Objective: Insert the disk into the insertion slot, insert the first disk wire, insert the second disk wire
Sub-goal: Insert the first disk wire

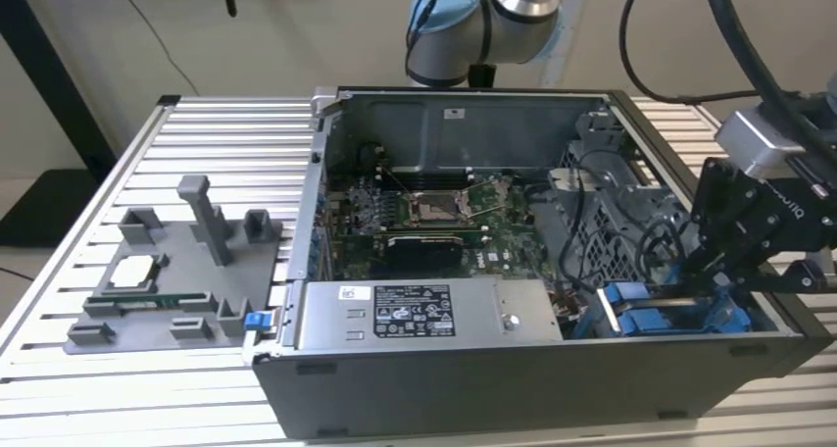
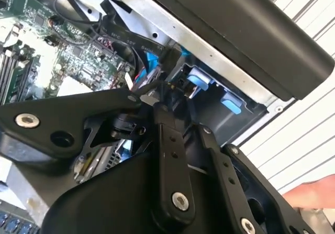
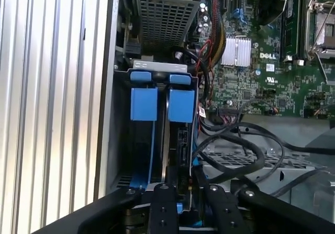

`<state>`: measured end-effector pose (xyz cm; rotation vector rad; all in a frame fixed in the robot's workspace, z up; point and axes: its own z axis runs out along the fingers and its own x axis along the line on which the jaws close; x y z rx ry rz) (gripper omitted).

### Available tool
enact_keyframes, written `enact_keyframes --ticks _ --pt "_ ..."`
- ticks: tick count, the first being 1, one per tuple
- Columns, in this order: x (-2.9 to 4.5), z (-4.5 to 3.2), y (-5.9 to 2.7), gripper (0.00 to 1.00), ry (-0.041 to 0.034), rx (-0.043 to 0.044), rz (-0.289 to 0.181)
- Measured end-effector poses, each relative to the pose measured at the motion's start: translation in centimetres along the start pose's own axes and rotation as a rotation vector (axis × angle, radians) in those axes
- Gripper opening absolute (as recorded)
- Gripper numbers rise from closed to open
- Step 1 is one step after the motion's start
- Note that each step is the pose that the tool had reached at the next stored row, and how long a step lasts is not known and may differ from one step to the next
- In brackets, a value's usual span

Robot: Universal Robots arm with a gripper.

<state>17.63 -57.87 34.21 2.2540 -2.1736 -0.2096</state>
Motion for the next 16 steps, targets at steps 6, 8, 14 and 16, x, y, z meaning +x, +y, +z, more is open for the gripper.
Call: enact_keyframes --ticks 6,8,14,16 --pt "-0.17 -1.76 0.25 1.00 -0.0002 -0.0035 0.003" --pt "-0.22 -2.25 0.32 1.00 -0.0003 -0.0048 0.006" --pt "-0.33 -3.42 0.44 1.00 -0.0014 -0.0119 0.014" --pt "-0.36 -3.71 0.47 1.00 -0.0018 -0.0140 0.016"
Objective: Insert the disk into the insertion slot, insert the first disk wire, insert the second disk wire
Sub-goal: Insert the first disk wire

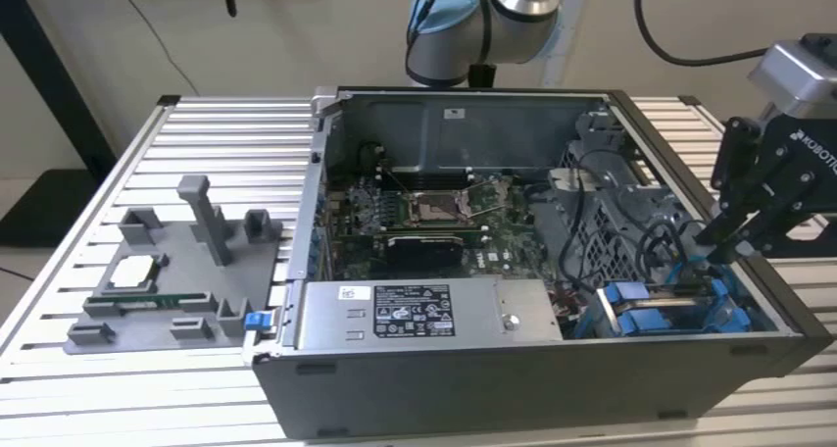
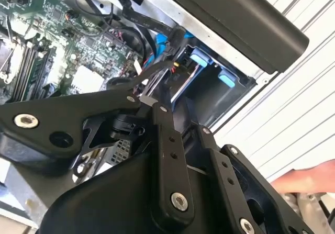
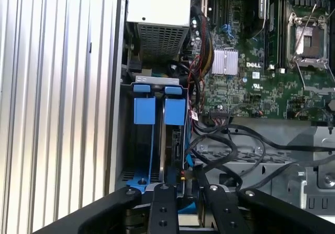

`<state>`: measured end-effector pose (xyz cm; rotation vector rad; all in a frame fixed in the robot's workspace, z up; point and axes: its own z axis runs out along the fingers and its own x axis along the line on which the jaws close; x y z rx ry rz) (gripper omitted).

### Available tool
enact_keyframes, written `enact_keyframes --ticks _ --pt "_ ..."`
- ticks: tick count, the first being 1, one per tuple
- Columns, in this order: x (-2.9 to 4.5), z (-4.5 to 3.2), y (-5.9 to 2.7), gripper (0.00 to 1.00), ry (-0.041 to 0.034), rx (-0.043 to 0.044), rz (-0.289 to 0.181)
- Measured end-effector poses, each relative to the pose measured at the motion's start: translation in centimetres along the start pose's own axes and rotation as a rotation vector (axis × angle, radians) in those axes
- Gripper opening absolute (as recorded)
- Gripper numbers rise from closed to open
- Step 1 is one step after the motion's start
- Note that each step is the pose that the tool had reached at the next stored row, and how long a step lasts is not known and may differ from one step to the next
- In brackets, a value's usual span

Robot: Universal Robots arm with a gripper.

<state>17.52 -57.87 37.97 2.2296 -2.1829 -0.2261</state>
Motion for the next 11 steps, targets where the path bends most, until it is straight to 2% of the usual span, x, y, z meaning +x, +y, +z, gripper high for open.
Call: enact_keyframes --ticks 11 --pt "-0.01 -0.08 0.01 1.00 0.0001 -0.0011 0.001"
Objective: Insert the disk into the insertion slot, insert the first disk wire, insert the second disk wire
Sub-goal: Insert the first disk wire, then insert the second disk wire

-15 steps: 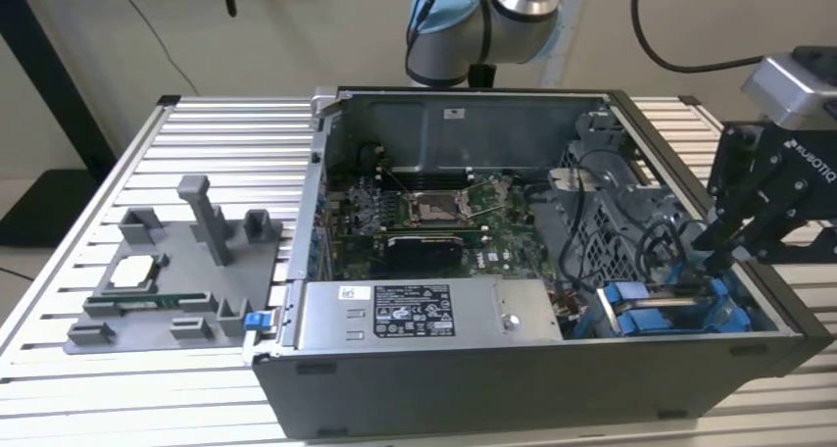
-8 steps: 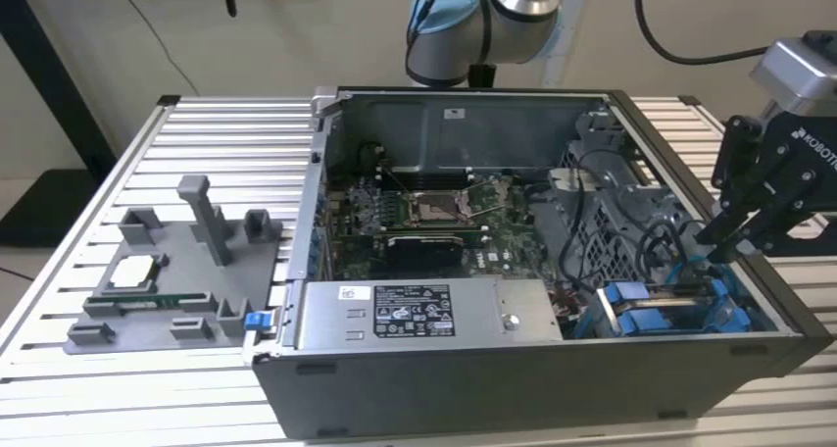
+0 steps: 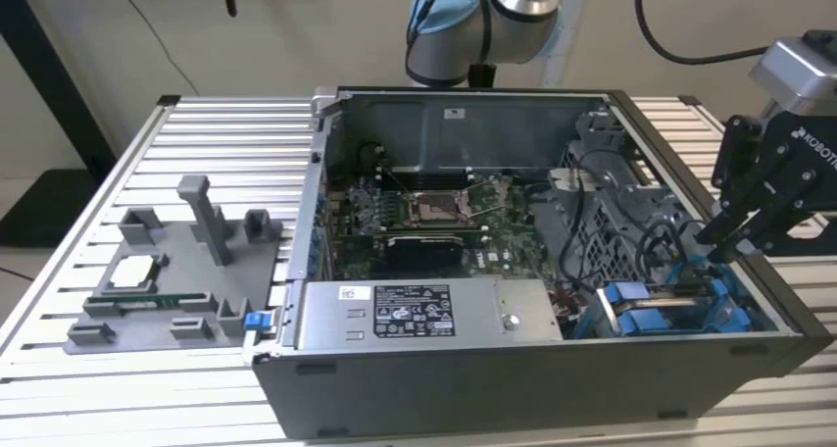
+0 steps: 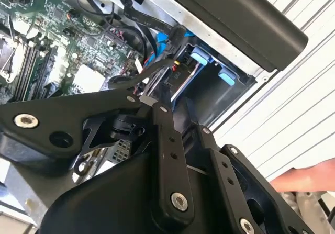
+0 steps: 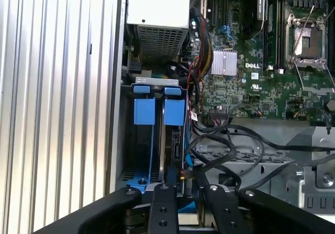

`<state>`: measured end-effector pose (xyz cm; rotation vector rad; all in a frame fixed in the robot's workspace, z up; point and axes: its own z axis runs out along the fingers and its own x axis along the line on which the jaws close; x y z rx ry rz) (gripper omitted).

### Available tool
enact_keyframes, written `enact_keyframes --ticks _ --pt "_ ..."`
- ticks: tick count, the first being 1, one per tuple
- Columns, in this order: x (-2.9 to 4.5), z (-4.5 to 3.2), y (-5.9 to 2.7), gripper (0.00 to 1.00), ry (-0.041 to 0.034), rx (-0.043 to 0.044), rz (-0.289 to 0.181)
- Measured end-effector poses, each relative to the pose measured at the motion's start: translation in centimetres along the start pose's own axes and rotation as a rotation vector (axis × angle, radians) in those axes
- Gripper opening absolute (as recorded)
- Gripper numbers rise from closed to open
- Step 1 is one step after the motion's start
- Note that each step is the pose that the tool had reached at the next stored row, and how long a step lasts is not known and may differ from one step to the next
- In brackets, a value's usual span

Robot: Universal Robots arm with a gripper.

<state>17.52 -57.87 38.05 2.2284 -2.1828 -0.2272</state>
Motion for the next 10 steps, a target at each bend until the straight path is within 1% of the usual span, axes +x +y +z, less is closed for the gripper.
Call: enact_keyframes --ticks 3,8,10 --pt "0.00 -0.03 0.00 1.00 0.0000 -0.0009 0.000" --pt "-0.03 -0.34 0.04 1.00 -0.0002 -0.0072 0.001" --pt "-0.04 -0.35 -0.01 1.00 -0.0002 -0.0075 0.002"
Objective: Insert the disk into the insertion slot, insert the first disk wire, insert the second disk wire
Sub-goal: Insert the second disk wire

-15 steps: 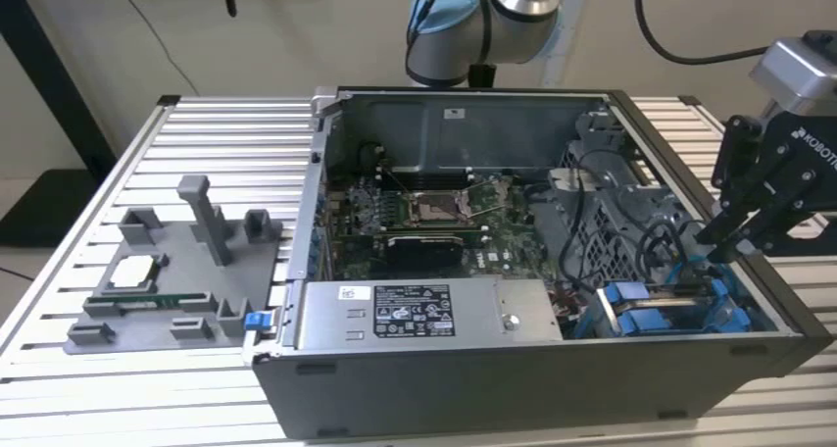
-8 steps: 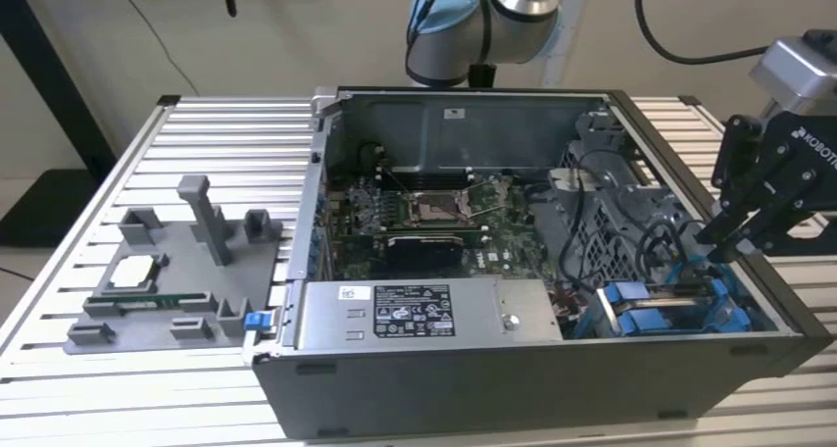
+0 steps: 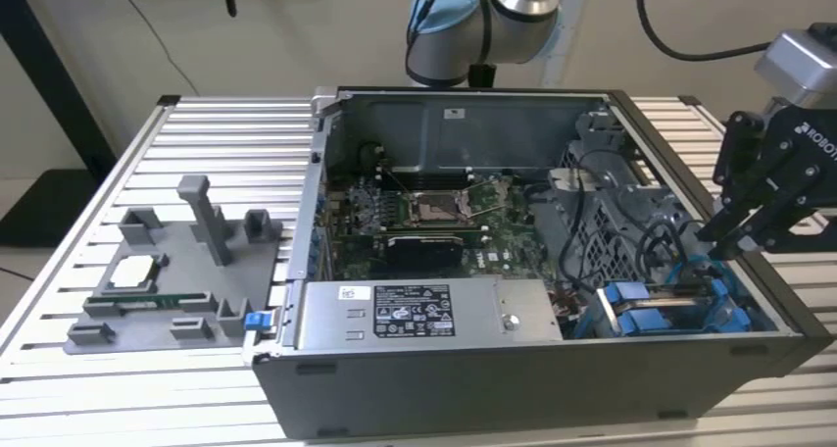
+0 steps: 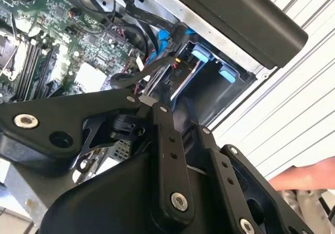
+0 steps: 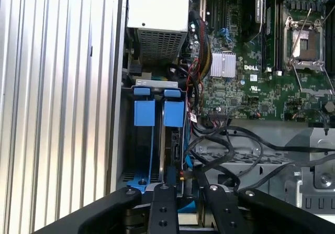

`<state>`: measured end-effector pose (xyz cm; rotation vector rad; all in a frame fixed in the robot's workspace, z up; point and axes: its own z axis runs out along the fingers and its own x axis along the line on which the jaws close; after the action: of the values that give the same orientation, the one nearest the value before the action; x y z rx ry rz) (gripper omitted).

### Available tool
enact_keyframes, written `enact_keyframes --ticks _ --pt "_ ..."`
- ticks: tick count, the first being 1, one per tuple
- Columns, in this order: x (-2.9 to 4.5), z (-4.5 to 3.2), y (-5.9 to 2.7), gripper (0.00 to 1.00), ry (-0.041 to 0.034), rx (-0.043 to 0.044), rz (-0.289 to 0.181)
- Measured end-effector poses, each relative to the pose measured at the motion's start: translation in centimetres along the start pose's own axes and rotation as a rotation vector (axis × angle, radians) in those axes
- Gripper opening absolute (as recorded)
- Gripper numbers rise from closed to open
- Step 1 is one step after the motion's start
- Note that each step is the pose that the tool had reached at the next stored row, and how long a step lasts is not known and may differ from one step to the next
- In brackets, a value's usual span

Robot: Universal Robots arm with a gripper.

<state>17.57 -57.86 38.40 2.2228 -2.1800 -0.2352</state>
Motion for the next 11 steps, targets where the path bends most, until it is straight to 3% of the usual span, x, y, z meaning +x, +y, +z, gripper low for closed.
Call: enact_keyframes --ticks 11 --pt "0.02 -0.17 -1.46 1.00 0.0000 0.0000 0.000"
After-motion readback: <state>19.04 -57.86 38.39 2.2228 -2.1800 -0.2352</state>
